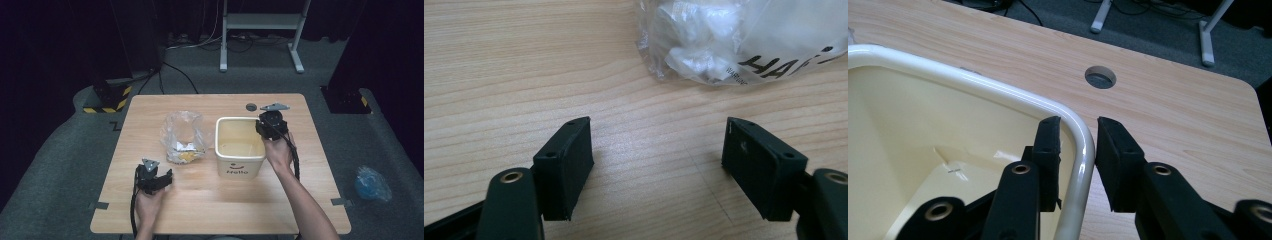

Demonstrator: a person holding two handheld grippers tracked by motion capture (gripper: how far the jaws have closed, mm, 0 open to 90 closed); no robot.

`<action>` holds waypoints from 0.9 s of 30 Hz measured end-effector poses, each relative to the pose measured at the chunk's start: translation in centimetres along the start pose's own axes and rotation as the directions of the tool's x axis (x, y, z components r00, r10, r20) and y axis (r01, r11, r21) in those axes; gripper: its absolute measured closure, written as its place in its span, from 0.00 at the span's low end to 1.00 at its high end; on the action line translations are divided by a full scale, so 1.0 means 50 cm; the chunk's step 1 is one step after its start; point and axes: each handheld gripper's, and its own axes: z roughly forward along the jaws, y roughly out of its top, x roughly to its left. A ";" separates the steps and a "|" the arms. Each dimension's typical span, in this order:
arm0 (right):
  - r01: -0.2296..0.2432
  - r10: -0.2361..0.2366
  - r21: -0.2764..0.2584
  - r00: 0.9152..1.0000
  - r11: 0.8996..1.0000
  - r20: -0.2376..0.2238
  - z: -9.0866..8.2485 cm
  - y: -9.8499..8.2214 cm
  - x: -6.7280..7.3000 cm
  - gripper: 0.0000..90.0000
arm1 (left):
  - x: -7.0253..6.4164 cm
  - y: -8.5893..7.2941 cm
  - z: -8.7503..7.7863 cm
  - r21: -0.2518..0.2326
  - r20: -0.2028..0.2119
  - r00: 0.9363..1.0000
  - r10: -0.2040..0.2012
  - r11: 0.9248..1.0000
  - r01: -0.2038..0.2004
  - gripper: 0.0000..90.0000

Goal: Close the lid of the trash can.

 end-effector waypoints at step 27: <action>-0.062 0.054 -0.055 0.991 0.997 -0.125 -0.026 -0.012 -0.040 0.53 | 0.000 0.000 0.000 -0.002 -0.001 1.000 -0.002 1.000 0.002 0.32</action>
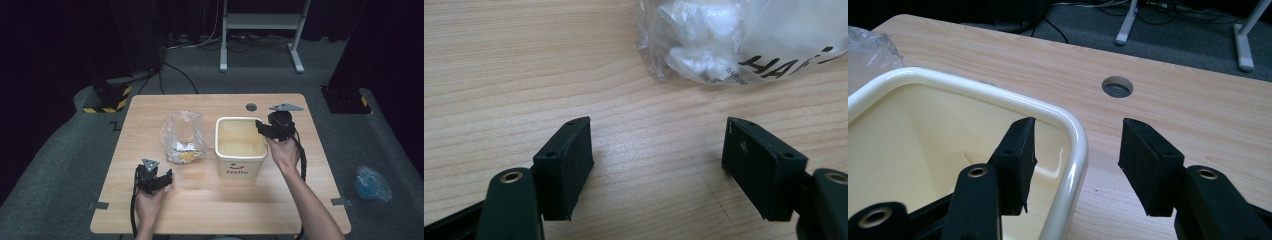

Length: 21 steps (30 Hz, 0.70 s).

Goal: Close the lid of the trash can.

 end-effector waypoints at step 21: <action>-0.023 0.021 -0.053 0.999 0.998 -0.032 -0.043 -0.011 -0.050 0.53 | 0.000 0.000 0.000 0.000 0.000 1.000 0.000 1.000 0.000 0.32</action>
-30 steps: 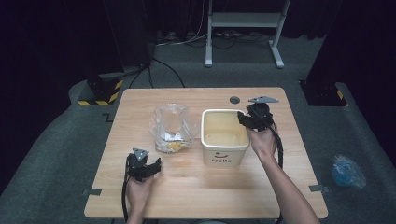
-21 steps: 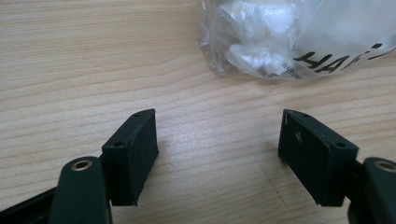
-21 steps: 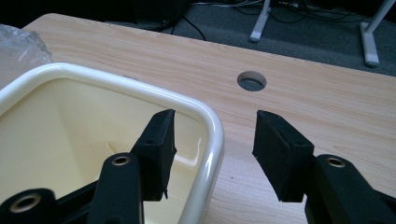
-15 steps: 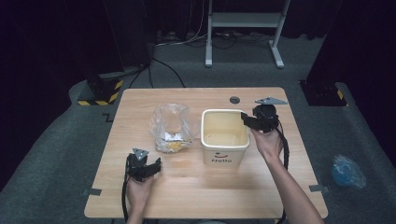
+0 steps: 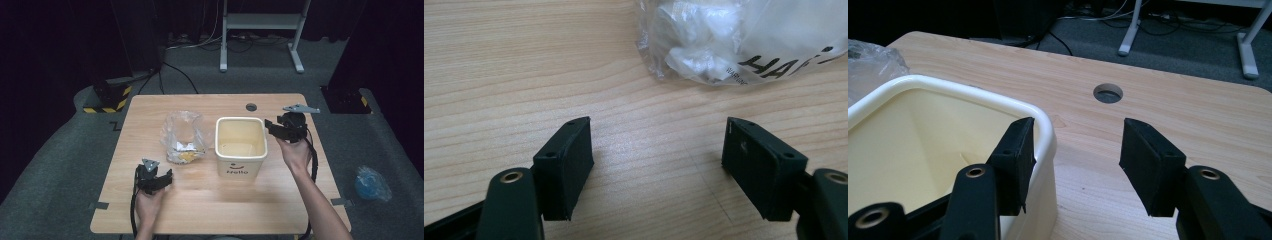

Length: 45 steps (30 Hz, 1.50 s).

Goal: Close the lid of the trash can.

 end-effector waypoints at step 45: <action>-0.033 0.033 -0.020 0.999 0.999 0.002 -0.055 -0.054 -0.062 0.53 | 0.000 0.000 0.000 0.000 0.001 1.000 0.002 1.000 -0.002 0.32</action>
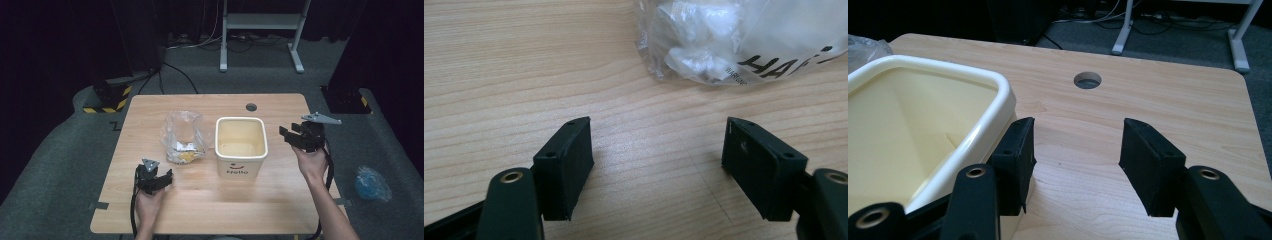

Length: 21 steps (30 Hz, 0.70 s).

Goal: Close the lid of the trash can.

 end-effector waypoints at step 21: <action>-0.026 0.026 -0.013 1.000 1.000 -0.007 -0.014 -0.040 -0.018 0.53 | 0.000 0.000 0.000 0.000 0.000 1.000 0.000 1.000 0.000 0.32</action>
